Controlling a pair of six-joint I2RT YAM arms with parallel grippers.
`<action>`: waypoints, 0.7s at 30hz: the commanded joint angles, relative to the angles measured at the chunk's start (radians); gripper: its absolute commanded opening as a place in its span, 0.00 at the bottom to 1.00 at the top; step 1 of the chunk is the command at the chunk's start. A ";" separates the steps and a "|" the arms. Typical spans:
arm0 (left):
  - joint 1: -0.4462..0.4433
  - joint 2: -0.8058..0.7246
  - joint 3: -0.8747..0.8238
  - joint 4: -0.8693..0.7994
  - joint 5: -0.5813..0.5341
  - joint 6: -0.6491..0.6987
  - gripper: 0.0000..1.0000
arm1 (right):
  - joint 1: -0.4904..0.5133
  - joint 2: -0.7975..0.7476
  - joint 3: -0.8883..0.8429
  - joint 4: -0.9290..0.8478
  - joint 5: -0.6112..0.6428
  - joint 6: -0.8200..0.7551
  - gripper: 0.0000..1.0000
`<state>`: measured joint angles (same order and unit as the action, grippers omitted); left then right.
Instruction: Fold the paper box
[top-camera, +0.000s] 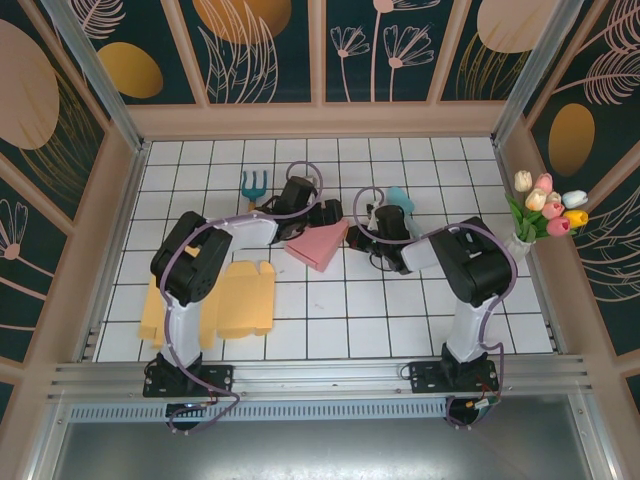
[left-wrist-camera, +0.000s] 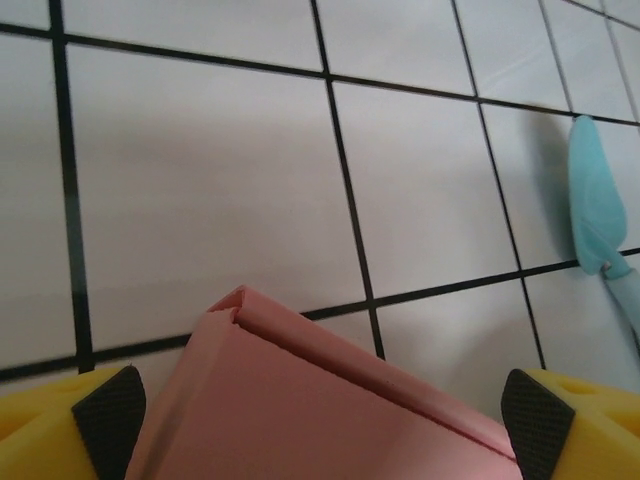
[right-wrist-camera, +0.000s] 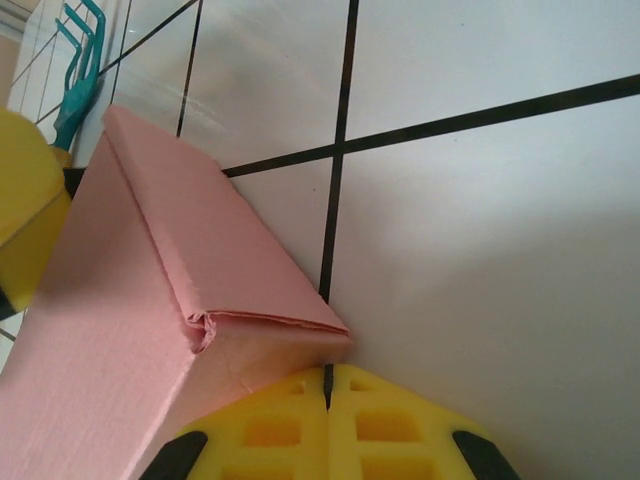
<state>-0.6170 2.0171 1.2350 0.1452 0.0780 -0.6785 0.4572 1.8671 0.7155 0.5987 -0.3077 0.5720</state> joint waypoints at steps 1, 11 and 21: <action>-0.029 -0.081 -0.053 -0.049 -0.036 -0.079 0.95 | 0.016 -0.080 -0.030 -0.086 0.021 -0.052 0.00; 0.013 -0.272 -0.361 0.086 -0.007 -0.119 0.96 | 0.083 -0.348 -0.268 -0.104 0.040 -0.001 0.01; 0.002 -0.338 -0.497 0.220 0.058 -0.165 0.95 | 0.270 -0.372 -0.286 -0.084 0.150 0.058 0.01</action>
<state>-0.6044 1.7031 0.7544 0.3149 0.1158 -0.8204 0.7063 1.4857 0.4408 0.4885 -0.2043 0.5945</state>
